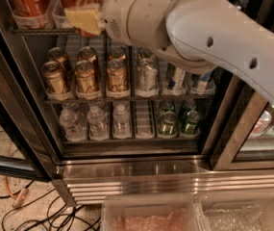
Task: Pick coke can from top shelf of fridge
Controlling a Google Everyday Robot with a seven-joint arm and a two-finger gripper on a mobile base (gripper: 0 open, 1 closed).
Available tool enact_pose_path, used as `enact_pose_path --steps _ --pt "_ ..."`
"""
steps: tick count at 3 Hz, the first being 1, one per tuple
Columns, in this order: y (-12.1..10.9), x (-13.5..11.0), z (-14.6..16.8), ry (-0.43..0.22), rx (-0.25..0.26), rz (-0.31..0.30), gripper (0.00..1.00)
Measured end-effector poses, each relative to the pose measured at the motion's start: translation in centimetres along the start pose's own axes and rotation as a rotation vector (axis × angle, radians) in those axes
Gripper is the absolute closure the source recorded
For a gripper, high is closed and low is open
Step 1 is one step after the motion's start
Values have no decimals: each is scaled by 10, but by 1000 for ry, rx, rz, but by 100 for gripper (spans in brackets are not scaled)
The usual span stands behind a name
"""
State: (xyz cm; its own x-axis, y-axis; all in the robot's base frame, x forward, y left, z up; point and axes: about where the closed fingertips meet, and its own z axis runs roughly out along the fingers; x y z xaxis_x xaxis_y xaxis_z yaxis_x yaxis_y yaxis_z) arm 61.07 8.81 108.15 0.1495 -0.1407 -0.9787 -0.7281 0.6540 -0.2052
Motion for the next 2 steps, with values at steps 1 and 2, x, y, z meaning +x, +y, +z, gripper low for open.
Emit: enact_pose_path --steps 1,2 --pt "0 8 -16 27 21 10 100" --pt "0 17 -34 61 49 22 100"
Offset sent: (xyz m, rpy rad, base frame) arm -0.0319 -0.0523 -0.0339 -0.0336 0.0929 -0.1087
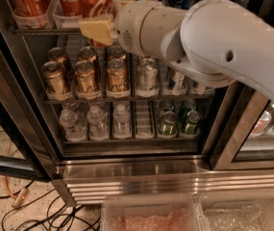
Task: Pick coke can from top shelf of fridge
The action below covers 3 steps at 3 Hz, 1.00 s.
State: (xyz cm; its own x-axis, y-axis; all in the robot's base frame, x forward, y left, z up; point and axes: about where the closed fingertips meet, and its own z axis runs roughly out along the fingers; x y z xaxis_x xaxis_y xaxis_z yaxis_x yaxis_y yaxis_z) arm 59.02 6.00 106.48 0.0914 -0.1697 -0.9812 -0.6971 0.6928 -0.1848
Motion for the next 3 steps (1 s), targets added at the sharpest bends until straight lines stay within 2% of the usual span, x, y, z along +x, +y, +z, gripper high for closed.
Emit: enact_pose_path --steps 2,3 --pt "1 34 -40 100 44 20 100" --pt "0 52 -61 142 88 41 100"
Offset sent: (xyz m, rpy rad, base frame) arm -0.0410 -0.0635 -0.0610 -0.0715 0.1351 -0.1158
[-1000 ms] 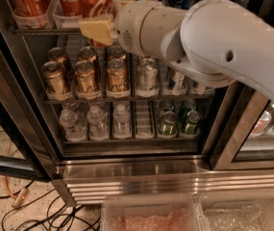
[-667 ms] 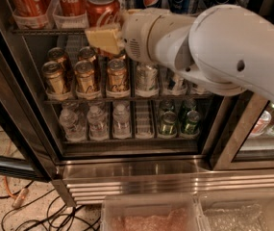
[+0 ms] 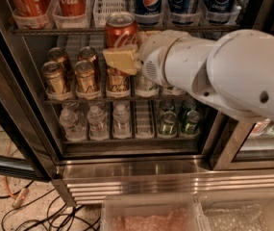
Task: Pick coke can from top shelf of fridge
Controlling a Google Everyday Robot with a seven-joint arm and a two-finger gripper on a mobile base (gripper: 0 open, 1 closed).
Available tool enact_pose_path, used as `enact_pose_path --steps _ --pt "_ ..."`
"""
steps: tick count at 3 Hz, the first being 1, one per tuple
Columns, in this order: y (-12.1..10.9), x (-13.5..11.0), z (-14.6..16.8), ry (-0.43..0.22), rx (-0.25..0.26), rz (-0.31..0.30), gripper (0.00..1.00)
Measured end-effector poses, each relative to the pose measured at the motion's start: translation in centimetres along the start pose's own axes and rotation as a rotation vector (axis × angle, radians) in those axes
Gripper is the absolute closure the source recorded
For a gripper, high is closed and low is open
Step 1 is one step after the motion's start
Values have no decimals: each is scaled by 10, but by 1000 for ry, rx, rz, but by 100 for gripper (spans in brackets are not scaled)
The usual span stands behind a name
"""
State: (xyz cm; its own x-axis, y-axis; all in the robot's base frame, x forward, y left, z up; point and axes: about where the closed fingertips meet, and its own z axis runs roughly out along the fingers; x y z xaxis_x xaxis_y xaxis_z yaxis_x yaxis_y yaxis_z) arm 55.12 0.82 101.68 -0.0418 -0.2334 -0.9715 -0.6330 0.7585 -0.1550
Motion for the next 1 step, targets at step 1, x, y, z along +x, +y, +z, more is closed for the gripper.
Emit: enact_pose_path --steps 1 --pt "-3 16 -18 34 42 18 100"
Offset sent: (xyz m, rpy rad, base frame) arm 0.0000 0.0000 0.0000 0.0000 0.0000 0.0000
